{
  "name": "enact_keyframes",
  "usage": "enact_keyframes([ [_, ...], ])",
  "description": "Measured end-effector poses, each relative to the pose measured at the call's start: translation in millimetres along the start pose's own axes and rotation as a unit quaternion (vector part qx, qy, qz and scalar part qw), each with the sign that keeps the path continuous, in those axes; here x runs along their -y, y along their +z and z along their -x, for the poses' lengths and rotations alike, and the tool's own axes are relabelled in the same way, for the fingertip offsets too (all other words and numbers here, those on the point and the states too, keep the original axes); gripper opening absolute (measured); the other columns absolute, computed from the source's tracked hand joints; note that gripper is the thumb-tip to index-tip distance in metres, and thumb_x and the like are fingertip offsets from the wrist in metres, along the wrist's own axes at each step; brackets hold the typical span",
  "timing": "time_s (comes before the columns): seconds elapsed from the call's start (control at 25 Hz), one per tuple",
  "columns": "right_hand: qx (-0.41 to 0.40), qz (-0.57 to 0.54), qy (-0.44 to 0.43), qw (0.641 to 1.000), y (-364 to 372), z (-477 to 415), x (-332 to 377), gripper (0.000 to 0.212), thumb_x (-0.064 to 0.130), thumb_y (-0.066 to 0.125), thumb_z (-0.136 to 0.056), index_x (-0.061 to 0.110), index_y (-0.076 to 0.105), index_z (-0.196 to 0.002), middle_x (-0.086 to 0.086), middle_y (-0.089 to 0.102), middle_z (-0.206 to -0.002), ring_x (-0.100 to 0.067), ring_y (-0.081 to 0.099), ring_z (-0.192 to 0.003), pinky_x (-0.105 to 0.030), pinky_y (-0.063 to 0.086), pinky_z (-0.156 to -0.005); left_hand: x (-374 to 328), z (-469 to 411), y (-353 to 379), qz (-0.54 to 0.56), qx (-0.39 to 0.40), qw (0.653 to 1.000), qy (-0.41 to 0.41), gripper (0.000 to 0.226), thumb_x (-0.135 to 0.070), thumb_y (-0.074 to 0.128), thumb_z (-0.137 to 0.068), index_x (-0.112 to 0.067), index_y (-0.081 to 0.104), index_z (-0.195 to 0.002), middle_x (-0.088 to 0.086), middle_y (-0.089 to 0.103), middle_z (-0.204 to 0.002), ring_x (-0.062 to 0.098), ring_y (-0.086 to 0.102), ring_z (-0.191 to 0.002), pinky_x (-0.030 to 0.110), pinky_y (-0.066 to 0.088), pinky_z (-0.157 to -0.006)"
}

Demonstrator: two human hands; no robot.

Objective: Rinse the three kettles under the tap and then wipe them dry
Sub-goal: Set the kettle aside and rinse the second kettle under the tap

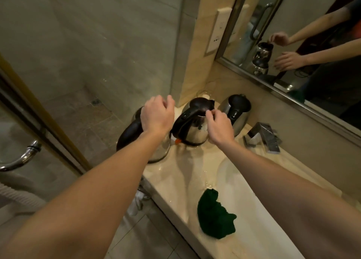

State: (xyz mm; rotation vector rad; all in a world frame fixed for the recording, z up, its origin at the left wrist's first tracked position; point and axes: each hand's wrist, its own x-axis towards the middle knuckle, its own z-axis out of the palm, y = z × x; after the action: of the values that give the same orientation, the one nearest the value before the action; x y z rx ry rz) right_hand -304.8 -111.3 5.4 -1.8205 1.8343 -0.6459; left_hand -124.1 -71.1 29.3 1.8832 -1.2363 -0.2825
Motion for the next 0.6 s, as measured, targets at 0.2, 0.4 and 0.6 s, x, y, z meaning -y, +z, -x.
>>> enact_keyframes([
  [0.2, 0.029, 0.168, -0.057, 0.984, -10, -11, -38, 0.056, 0.053, 0.026, -0.1, 0.019, 0.047, -0.139, -0.007, 0.047, -0.14, -0.026, 0.043, -0.128, -0.042, 0.036, -0.106, -19, -1, 48, -0.046, 0.1, 0.993, 0.032, 0.052, -0.047, 0.034, -0.102, -0.004, 0.065, -0.099, 0.013, 0.063, -0.101, 0.03, 0.058, -0.096, 0.044, 0.048, -0.086],
  [0.4, 0.042, 0.158, -0.063, 0.985, -10, -22, -54, 0.055, 0.051, 0.028, -0.1, 0.019, 0.045, -0.141, -0.006, 0.044, -0.144, -0.024, 0.038, -0.132, -0.04, 0.033, -0.109, -21, -2, 88, -0.016, 0.112, 0.991, -0.075, 0.059, -0.05, 0.029, -0.102, -0.003, 0.062, -0.116, 0.017, 0.065, -0.112, 0.034, 0.059, -0.105, 0.045, 0.049, -0.091],
  [0.6, 0.021, 0.129, -0.102, 0.986, -8, -22, -60, 0.053, 0.048, 0.032, -0.101, 0.019, 0.039, -0.144, -0.003, 0.044, -0.144, -0.021, 0.037, -0.132, -0.038, 0.033, -0.108, -24, -4, 103, -0.013, 0.126, 0.978, -0.167, 0.055, -0.05, 0.023, -0.104, -0.006, 0.048, -0.126, 0.02, 0.061, -0.117, 0.038, 0.057, -0.11, 0.043, 0.043, -0.087],
])
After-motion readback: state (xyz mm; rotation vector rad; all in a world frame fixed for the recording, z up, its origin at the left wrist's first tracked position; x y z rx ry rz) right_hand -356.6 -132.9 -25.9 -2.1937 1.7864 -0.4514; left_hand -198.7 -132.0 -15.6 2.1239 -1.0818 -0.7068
